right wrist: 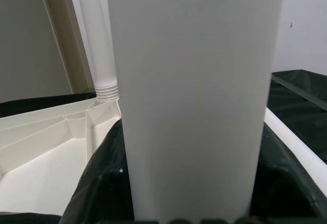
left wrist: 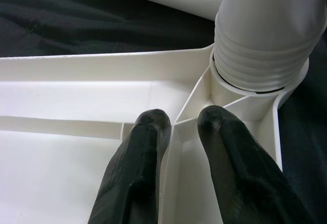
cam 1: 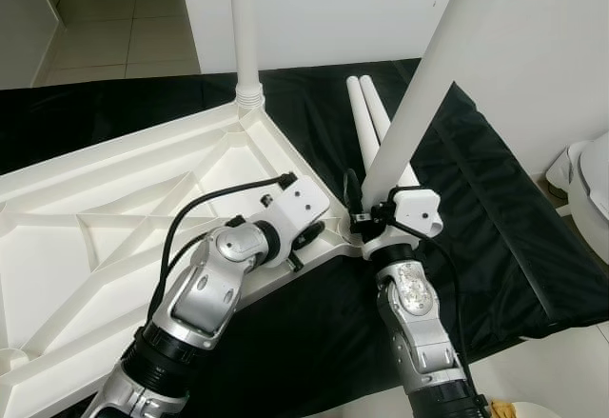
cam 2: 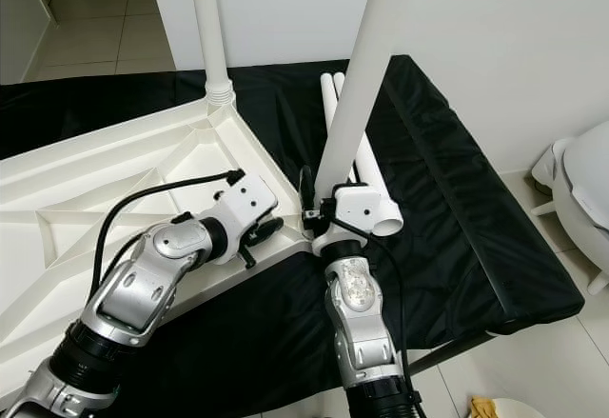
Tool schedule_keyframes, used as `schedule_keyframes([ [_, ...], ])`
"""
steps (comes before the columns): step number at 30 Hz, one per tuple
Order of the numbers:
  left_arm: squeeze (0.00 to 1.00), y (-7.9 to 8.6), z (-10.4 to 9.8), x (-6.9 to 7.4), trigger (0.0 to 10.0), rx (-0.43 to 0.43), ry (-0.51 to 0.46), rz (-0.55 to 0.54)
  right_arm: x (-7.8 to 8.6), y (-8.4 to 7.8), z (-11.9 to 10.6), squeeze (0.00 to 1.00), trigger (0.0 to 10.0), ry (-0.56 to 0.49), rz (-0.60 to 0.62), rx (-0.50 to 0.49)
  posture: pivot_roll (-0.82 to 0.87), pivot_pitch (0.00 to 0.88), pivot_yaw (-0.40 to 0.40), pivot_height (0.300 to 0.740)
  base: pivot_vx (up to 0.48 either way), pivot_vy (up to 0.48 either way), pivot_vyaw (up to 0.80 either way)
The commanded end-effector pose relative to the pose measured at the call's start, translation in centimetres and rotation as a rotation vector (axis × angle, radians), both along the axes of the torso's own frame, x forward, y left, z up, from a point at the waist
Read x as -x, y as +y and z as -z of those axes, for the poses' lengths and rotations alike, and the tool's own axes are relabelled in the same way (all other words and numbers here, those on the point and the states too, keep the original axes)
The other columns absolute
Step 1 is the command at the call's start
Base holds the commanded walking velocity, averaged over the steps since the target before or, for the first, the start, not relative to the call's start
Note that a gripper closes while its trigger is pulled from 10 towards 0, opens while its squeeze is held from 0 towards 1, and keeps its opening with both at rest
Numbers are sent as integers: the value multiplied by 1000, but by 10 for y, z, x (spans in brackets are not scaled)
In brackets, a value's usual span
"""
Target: Building children table
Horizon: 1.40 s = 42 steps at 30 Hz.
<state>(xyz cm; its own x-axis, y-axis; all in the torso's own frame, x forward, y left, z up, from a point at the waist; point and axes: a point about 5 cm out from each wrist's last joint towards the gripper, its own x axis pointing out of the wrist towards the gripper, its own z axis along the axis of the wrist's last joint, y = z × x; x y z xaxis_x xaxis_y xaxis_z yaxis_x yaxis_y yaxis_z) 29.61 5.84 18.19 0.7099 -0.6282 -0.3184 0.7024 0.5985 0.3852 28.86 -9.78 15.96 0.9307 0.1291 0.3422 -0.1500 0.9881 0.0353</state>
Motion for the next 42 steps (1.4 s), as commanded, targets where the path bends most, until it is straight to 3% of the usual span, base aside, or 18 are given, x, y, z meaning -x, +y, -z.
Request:
schedule_keyframes([
  [1, 0, 2, -4, -1, 10000, 0, -28, -42, 8, -9, 49, 0, 10000, 236, 39, 23, 32, 134, -7, 740, 0, 0, 0],
  [2, 0, 2, -4, -2, 10000, -1, -28, -42, 7, -9, 48, 122, 10000, 230, 35, 21, 31, 132, -8, 740, 0, 0, 0],
  [13, 0, -1, -4, -2, 10000, 0, -32, -39, 4, -10, 41, 63, 10000, 204, 34, 4, 30, 127, -14, 740, 0, 0, 0],
  [24, 0, -1, -3, -2, 10000, -4, -33, -39, 0, -5, 8, 0, 10000, 73, 8, -14, 27, 126, -13, 740, 0, 0, 0],
  [42, 0, -3, -3, -2, 10000, -3, -36, -34, 1, -6, 11, 0, 10000, 93, 5, -9, 24, 117, -18, 740, 0, 0, 0],
])
